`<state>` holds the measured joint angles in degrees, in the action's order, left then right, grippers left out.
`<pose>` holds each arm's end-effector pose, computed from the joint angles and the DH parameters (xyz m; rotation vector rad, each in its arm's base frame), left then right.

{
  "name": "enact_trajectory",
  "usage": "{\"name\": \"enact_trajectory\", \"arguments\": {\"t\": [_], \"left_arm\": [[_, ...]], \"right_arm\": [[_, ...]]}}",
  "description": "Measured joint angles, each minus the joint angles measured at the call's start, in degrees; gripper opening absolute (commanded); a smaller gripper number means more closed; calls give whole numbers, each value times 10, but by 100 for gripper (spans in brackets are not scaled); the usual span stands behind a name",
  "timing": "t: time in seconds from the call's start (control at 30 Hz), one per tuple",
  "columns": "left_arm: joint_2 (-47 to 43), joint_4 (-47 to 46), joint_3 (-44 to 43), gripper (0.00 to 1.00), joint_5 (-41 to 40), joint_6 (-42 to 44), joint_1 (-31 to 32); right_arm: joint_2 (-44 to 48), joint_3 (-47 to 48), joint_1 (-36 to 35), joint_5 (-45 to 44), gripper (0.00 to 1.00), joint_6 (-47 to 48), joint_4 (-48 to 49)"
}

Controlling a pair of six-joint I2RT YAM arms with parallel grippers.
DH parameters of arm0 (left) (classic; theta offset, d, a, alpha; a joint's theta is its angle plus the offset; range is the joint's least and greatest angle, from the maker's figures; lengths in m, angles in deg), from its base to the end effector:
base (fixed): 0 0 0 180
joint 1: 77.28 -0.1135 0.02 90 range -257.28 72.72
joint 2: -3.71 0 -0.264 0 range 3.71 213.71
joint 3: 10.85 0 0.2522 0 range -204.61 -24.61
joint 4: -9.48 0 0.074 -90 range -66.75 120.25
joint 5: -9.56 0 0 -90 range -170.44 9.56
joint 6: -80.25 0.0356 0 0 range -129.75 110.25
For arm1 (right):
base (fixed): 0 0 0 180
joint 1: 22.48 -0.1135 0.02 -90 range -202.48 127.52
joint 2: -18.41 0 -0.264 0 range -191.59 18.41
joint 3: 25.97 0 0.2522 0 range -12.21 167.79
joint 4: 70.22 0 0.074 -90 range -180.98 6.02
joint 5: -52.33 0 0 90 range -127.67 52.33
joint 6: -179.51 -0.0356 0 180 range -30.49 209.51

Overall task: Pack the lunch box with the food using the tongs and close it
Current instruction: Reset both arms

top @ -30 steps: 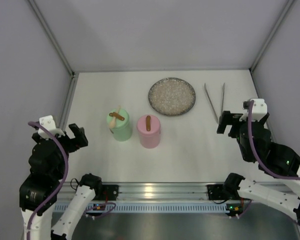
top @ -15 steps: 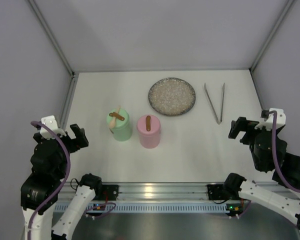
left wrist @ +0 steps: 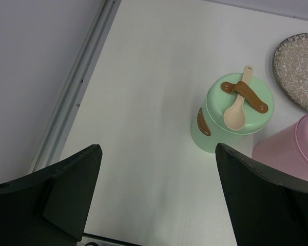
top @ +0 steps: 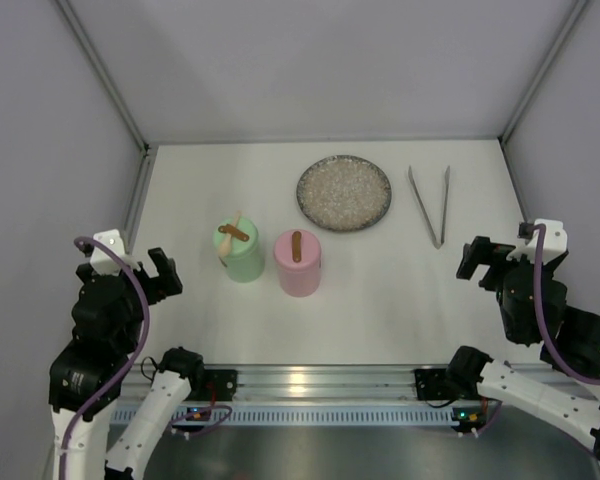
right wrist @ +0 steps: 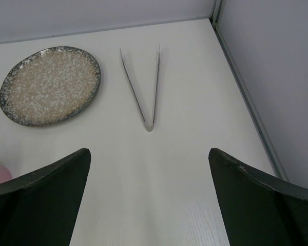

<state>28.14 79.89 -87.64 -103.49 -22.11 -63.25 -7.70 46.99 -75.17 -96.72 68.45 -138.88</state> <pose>0.0375 0.0050 0.3893 -0.2455 1.8441 0.0604 0.0492 0.0142 0.3794 0.1586 1.7565 -0.0771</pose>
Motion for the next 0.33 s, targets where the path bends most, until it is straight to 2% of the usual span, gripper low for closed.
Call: {"name": "enact_trajectory", "arguments": {"t": [0.33], "left_arm": [[0, -1, 4, 98, 3, -1, 0]], "right_arm": [[0, 0, 0, 1, 100, -2, 0]]}}
